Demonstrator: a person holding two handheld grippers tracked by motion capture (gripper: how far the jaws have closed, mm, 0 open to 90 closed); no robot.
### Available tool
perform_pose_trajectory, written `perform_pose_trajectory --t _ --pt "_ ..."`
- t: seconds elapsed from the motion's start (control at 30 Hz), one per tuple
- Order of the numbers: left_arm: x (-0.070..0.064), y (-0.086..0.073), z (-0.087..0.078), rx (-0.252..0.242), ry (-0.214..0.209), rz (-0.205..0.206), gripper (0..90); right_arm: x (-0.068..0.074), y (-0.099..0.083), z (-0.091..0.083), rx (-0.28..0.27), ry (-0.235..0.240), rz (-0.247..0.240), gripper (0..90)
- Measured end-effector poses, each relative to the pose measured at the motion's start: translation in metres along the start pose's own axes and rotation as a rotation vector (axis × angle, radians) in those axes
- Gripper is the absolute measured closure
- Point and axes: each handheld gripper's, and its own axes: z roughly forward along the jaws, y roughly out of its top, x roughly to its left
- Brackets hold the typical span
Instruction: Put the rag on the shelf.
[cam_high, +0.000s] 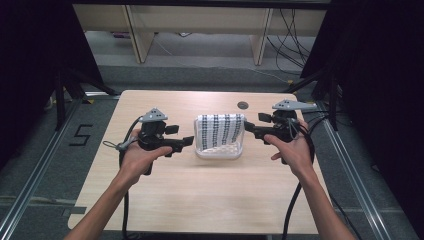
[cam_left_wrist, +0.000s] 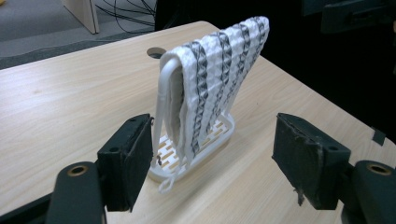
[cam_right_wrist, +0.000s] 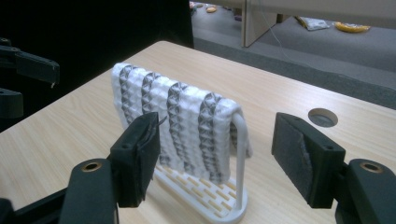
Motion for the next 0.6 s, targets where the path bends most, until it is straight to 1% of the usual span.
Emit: perform_pose_trajectory --t 0.07,0.1,0.13,0.17,0.2,0.23,0.27,0.3,0.33,0.37,0.4,0.43,0.47,0.5,0.53,0.57,0.6 --pt "0.0 -0.001 -0.001 0.007 0.005 -0.001 28.0 0.0 -0.002 -0.001 -0.007 0.007 0.005 33.5" --pt "0.0 -0.005 -0.003 -0.009 -0.005 -0.004 27.9 -0.002 -0.004 -0.002 -0.021 0.01 -0.015 33.4" --pt "0.0 -0.005 -0.003 -0.009 -0.005 -0.004 27.9 -0.002 -0.004 -0.002 -0.021 0.01 -0.015 33.4" --pt "-0.001 -0.007 -0.004 -0.007 -0.001 -0.005 27.8 -0.001 -0.006 -0.005 -0.011 0.012 0.001 33.1" --pt "-0.001 -0.008 -0.005 -0.005 0.001 -0.002 27.9 0.0 -0.007 -0.005 -0.014 0.004 -0.006 33.1" --pt "-0.001 -0.009 -0.006 -0.009 -0.004 -0.007 27.9 0.001 -0.008 -0.007 -0.002 0.005 0.007 33.0" --pt "-0.002 -0.012 -0.008 -0.008 -0.002 -0.002 27.8 -0.001 -0.009 -0.007 -0.008 0.009 -0.018 33.0" --pt "-0.002 -0.013 -0.009 -0.008 0.005 -0.003 27.9 0.001 -0.01 -0.008 -0.004 0.004 -0.005 32.9" --pt "-0.002 -0.014 -0.011 0.002 0.01 0.003 27.8 0.0 -0.011 -0.008 -0.008 0.003 -0.017 32.9" --pt "-0.003 -0.015 -0.011 -0.004 0.007 0.006 27.8 0.0 -0.013 -0.008 -0.01 0.011 -0.018 32.8" --pt "-0.003 -0.016 -0.012 -0.006 0.004 0.009 27.8 0.001 -0.013 -0.009 -0.004 0.015 -0.009 32.7" --pt "-0.003 -0.017 -0.013 0.002 0.014 0.015 27.8 0.003 -0.014 -0.01 0.0 0.014 0.003 32.7" --pt "-0.003 -0.019 -0.013 0.001 0.012 0.021 27.8 0.001 -0.015 -0.009 -0.01 0.024 -0.019 32.6" --pt "-0.004 -0.02 -0.013 0.006 0.009 0.022 27.6 0.002 -0.016 -0.01 -0.004 0.019 -0.008 32.5" --pt "-0.004 -0.02 -0.013 0.006 0.009 0.022 27.5 0.002 -0.016 -0.011 -0.003 0.015 -0.021 32.5" --pt "-0.004 -0.023 -0.013 0.01 0.007 0.021 27.4 0.005 -0.018 -0.01 -0.006 0.01 0.001 32.4" --pt "-0.005 -0.025 -0.014 0.018 0.009 0.024 27.4 0.003 -0.019 -0.011 0.002 0.014 -0.024 32.3"
